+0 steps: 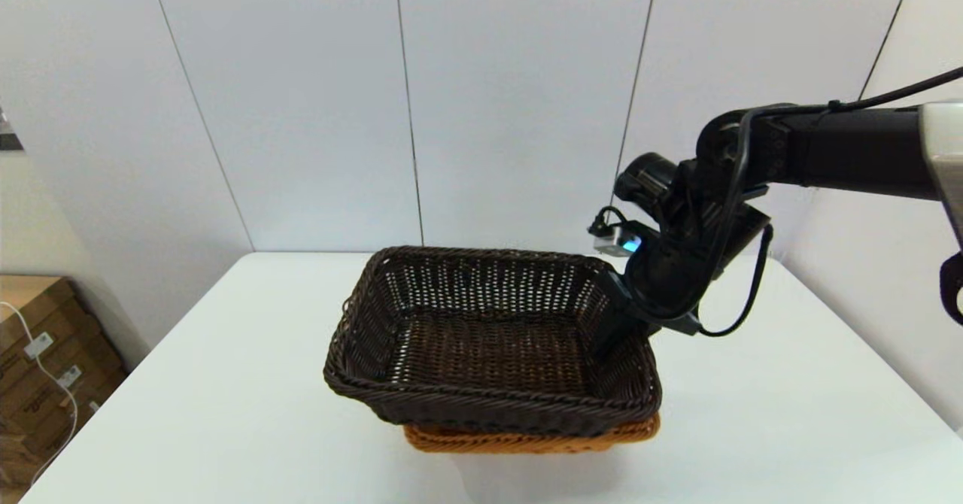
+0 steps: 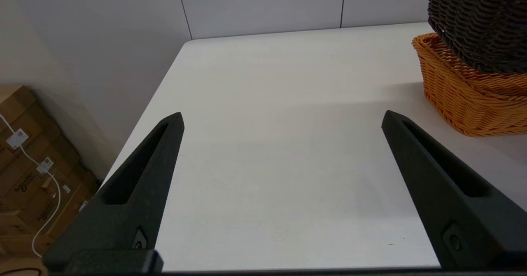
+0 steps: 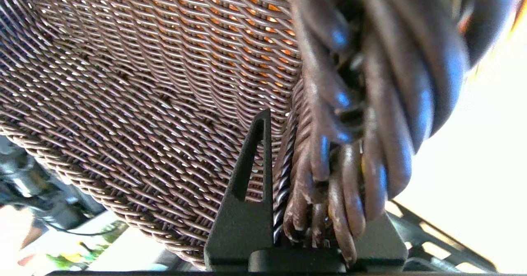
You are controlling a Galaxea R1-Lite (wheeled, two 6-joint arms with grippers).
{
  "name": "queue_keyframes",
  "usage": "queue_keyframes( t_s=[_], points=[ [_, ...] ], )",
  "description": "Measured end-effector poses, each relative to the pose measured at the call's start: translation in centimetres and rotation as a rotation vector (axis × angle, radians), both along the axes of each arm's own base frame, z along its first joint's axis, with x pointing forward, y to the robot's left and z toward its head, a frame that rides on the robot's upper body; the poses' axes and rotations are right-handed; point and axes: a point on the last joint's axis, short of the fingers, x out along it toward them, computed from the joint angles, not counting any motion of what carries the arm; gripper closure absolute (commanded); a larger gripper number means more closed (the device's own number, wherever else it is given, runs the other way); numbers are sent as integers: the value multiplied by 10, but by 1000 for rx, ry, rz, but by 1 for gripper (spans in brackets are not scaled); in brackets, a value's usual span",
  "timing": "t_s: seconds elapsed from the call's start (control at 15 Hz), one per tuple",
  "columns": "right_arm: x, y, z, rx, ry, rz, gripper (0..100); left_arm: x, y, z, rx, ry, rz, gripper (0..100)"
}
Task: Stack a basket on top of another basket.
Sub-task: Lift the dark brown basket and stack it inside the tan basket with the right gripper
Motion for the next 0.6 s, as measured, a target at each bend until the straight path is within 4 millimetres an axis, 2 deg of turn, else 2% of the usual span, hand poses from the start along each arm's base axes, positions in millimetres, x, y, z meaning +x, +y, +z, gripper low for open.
queue_keyframes(
  t_s=[0.27,0.6],
  points=[
    [8,2,-5,-3,-21,54,100,0,0,0,-1,0,0,0],
    [20,-6,-15,-22,-44,62,100,0,0,0,-1,0,0,0]
  ],
)
